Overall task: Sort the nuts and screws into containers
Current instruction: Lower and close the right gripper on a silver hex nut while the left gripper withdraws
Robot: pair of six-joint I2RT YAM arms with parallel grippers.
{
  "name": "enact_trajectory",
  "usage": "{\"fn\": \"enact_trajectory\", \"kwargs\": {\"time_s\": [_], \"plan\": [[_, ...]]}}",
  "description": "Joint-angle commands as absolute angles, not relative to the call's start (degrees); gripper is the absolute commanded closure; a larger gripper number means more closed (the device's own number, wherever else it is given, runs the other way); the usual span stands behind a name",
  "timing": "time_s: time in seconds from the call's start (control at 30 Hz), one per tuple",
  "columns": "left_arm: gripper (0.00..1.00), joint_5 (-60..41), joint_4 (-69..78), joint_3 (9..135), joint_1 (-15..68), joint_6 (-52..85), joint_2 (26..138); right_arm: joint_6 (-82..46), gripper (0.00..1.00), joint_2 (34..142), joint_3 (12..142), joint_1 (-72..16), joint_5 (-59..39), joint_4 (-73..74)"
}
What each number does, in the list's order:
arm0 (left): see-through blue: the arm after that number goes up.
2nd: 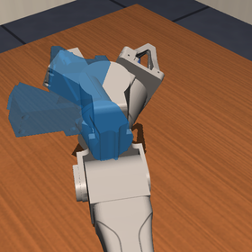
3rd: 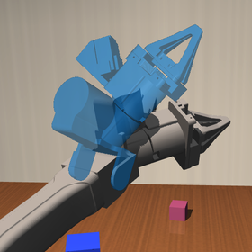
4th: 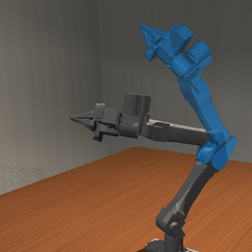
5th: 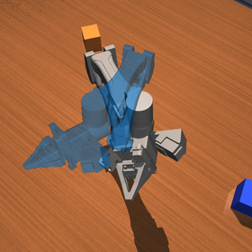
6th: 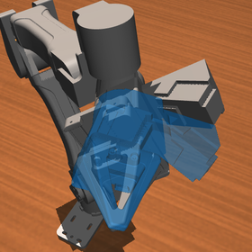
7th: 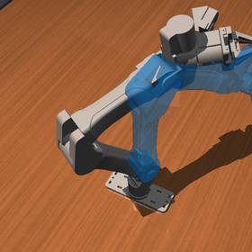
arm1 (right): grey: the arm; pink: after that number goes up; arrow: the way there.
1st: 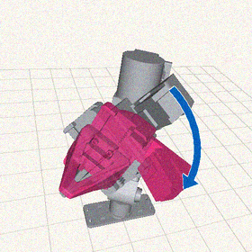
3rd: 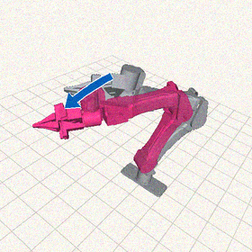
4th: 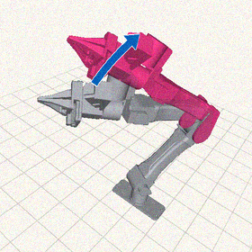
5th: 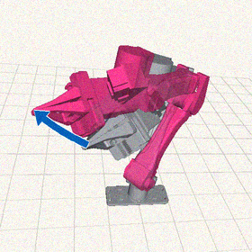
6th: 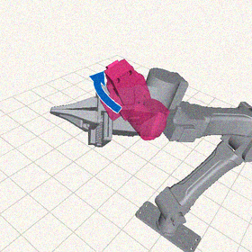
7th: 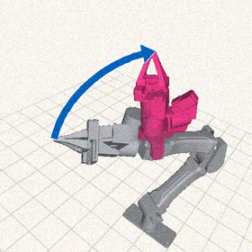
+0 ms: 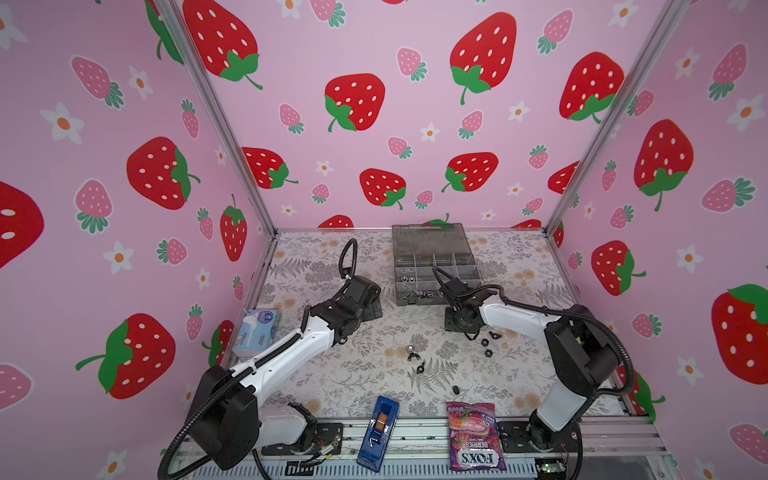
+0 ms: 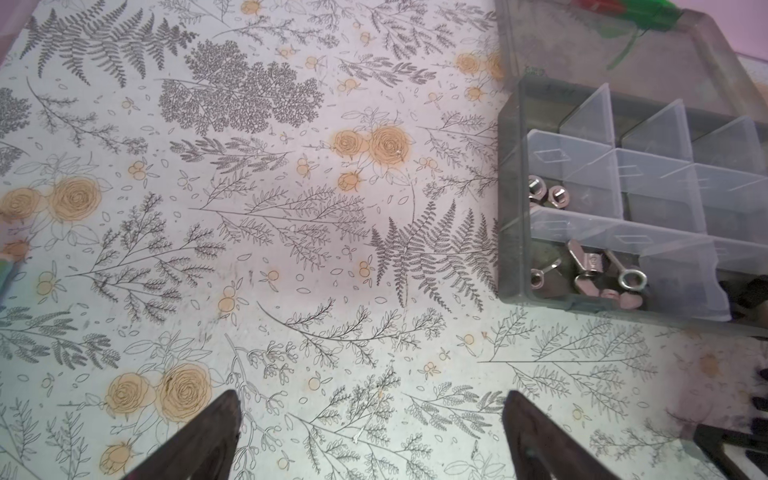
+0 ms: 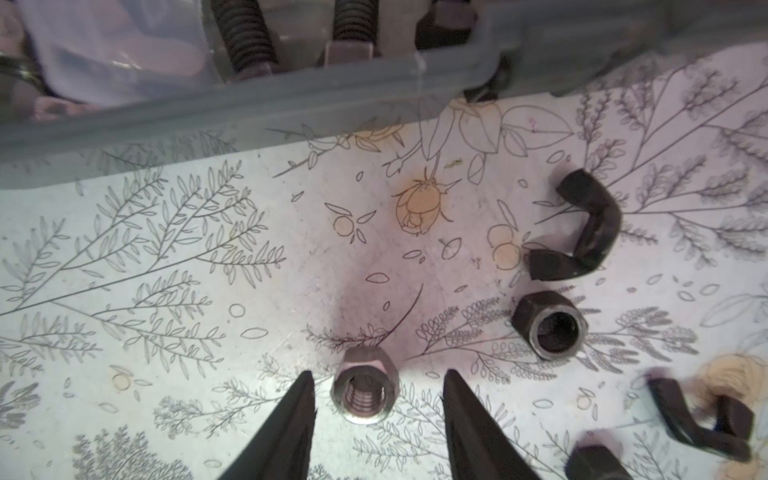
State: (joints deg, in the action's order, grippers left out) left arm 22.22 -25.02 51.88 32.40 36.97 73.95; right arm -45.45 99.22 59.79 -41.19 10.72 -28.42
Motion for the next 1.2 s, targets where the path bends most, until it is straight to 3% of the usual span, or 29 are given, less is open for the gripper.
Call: {"fn": "enact_trajectory", "kwargs": {"time_s": [0.0,1.17], "plan": [[0.01,24.7,-24.1,50.6,32.1,39.5,72.4,-44.6,0.52,101.1,60.9,-40.7,9.8,-29.6],[0.01,23.1,-24.0,50.0,31.3,41.8,74.3,-42.8,0.77,101.1,60.3,-41.2,9.1,-31.7]]}}
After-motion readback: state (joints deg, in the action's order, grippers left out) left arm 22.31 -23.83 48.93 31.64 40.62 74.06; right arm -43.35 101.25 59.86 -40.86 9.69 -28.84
